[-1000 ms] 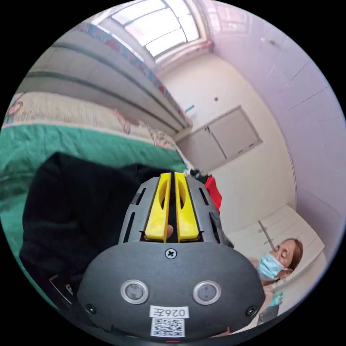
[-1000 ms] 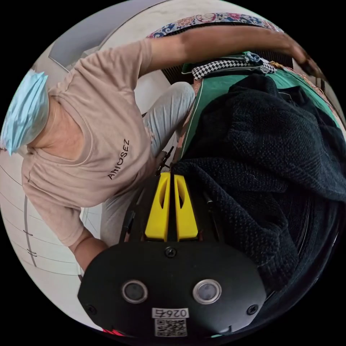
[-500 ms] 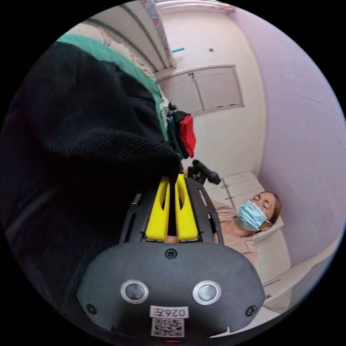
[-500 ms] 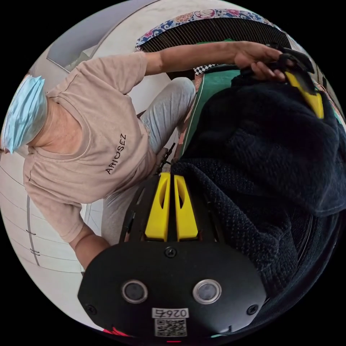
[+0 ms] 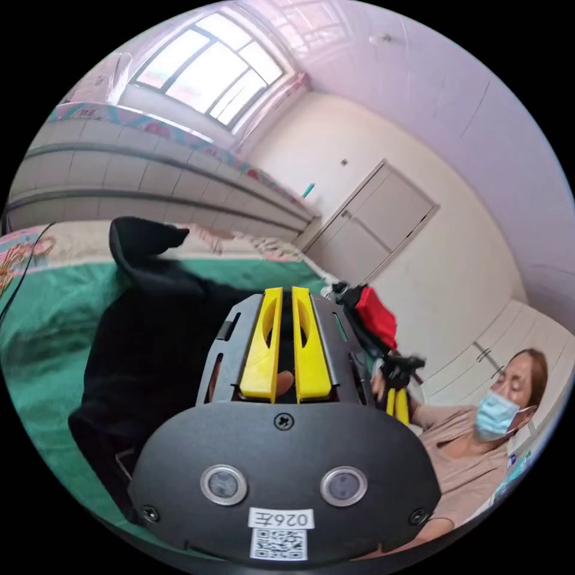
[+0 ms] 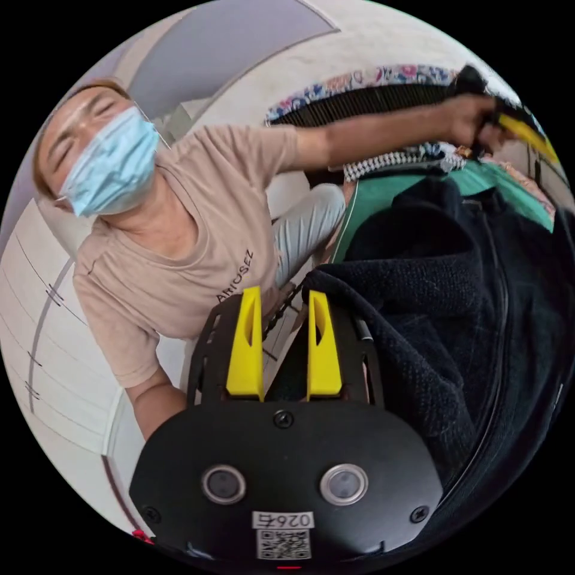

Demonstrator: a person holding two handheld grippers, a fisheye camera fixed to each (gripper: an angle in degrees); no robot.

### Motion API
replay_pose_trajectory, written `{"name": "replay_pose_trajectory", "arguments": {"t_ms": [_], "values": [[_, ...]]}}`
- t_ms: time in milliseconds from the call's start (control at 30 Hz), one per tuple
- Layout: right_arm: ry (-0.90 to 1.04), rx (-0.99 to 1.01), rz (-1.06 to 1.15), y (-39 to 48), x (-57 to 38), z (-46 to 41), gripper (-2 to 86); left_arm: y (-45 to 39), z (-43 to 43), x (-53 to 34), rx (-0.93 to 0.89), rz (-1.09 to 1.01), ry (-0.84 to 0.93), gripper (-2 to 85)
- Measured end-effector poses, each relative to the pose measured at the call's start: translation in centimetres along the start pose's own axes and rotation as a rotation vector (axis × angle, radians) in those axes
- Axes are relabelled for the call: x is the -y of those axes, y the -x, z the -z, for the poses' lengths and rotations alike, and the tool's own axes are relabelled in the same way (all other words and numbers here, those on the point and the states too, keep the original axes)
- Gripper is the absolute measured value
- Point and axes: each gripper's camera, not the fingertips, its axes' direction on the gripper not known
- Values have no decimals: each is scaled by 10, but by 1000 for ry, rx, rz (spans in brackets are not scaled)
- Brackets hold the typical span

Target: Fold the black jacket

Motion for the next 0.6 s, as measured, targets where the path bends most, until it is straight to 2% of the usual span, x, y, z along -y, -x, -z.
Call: {"name": "replay_pose_trajectory", "arguments": {"t_ms": [133, 233, 333, 400, 500, 600], "values": [[-154, -36, 12, 2, -12, 13, 68, 13, -44, -80, 21, 61, 294, 50], [-36, -26, -53, -14, -6, -20, 25, 11, -98, -126, -51, 129, 590, 36], [222, 51, -113, -32, 7, -86, 20, 2, -90, -148, -140, 195, 494, -2], [396, 70, -96, -29, 15, -134, 36, -4, -86, -158, -270, 199, 535, -7], [403, 69, -27, -6, 15, -142, 36, -27, -91, -185, -384, 172, 690, -9], [232, 8, 1, 16, 5, -111, 13, -44, -76, -205, -412, 181, 659, -10]]}}
